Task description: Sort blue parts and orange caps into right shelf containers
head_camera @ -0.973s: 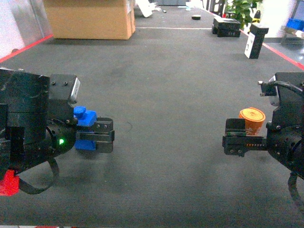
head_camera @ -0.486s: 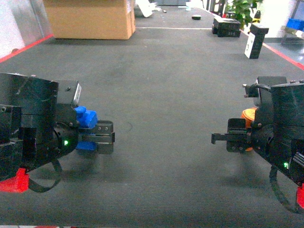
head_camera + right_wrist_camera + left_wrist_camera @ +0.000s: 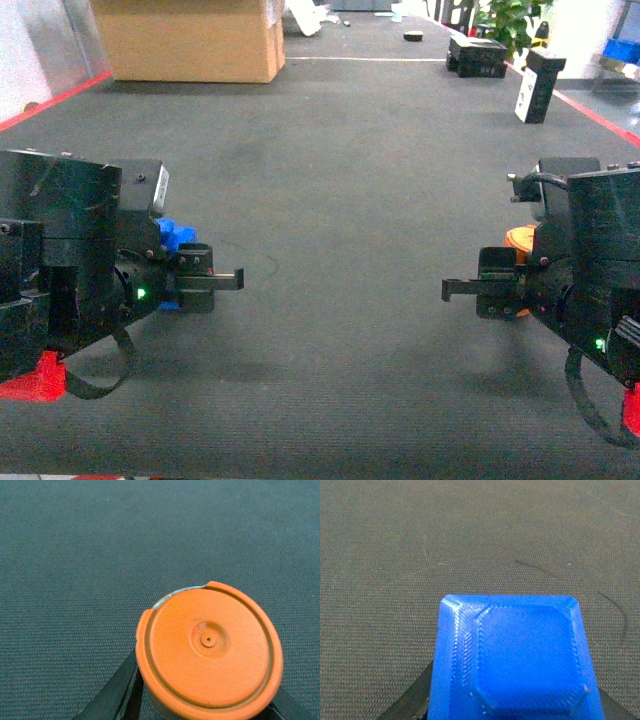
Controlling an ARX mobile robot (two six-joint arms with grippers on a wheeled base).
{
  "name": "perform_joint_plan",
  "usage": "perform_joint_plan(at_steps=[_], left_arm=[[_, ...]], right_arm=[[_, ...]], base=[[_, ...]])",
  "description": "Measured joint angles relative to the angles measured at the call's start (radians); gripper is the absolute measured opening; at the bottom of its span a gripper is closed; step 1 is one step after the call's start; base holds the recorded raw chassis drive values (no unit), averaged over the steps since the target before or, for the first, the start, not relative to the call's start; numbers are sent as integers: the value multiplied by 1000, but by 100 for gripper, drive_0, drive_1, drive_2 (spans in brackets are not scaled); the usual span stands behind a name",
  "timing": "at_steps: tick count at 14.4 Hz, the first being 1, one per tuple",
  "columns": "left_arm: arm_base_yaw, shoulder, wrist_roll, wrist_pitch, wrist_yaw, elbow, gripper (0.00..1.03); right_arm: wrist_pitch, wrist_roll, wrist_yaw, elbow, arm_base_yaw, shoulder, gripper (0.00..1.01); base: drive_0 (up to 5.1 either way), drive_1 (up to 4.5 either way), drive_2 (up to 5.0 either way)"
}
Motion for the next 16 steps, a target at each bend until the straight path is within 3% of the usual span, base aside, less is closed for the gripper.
perform_joint_plan(at_steps=[5,8,9,10,11,14,15,16], left_arm=[[1,-70,-8,63,-12,-75,44],[3,-255,-11,156,-50,-187,44],[-55,-563,37,187,-143,-366,44],[-173,-912,146,171,-350,-537,43],[-257,-1094,207,138,-489,-611,43],[-321,-1312,259,52,-611,-655,43],[-320,-1376,296,68,-618,-656,43],[-320,-1401,304,49,-613,-652,43]], right_arm=[[40,-1,0,-62,1,-114,43],[90,-22,9,-173,1,-285,43],[110,-53,68,-380,15,-583,43],[-21,-85,164,-575,60,-971,43],[-132,-111,213,-612,65,-1189,43],[-266,-158,266,-613,64,-1492,43],[-274,-166,289,-614,64,-1553,42],[-267,-169,290,-614,71,-1564,42]], base=[[0,0,0],[0,0,0],[0,0,0],[0,0,0],[0,0,0],[0,0,0],[0,0,0],[0,0,0]])
